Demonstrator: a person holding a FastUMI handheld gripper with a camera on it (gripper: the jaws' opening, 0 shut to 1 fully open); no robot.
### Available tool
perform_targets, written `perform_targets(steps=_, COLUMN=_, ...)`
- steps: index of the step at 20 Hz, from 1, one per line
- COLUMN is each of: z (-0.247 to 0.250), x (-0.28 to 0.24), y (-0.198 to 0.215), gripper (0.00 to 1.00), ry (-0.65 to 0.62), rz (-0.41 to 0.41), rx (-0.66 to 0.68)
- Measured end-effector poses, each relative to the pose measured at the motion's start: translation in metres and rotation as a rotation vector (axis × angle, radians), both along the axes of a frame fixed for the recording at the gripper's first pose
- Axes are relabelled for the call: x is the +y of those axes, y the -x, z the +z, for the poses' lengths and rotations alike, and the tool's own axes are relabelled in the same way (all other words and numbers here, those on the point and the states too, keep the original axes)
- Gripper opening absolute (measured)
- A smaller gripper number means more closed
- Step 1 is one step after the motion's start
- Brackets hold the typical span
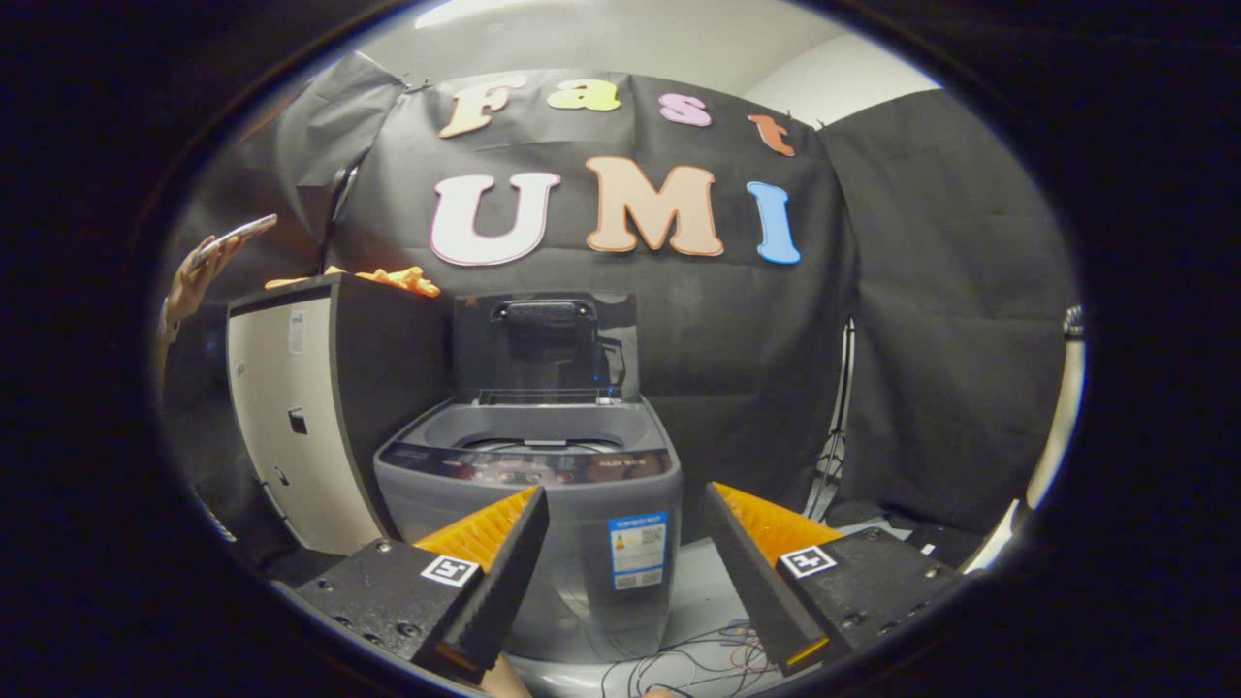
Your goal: Put the clothes into the washing machine and then close the washing machine lid.
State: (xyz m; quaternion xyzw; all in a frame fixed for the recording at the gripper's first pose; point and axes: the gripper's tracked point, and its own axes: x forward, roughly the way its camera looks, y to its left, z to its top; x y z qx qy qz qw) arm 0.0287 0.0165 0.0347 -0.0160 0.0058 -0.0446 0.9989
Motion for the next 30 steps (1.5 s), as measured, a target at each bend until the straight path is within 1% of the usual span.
perform_targets(steps=3, z=0.06, x=0.045, y=-0.035, gripper=0.97, ry=0.012, rz=0.063, rx=-0.052)
perform_targets(steps=6, z=0.117, x=0.101, y=-0.065, gripper=0.97, ry=-0.035, rz=0.153, rx=-0.091)
perform_targets(steps=9, z=0.167, x=0.157, y=-0.096, gripper=0.97, ry=-0.073, rz=0.245, rx=-0.089)
perform_targets(steps=13, z=0.218, x=0.232, y=-0.13, gripper=0.97, ry=-0.077, rz=0.372, rx=-0.063)
perform_targets(steps=17, z=0.253, x=0.31, y=-0.161, gripper=0.97, ry=-0.048, rz=0.486, rx=-0.023)
perform_targets(steps=20, z=0.262, x=0.366, y=-0.187, gripper=0.97, ry=-0.02, rz=0.552, rx=0.04)
perform_targets(steps=23, z=0.253, x=0.406, y=-0.216, gripper=0.97, ry=-0.015, rz=0.575, rx=0.133)
perform_targets(steps=27, z=0.216, x=0.434, y=-0.255, gripper=0.97, ry=-0.095, rz=0.566, rx=0.345)
perform_targets(steps=30, z=0.183, x=0.44, y=-0.282, gripper=0.97, ry=-0.085, rz=0.519, rx=0.486)
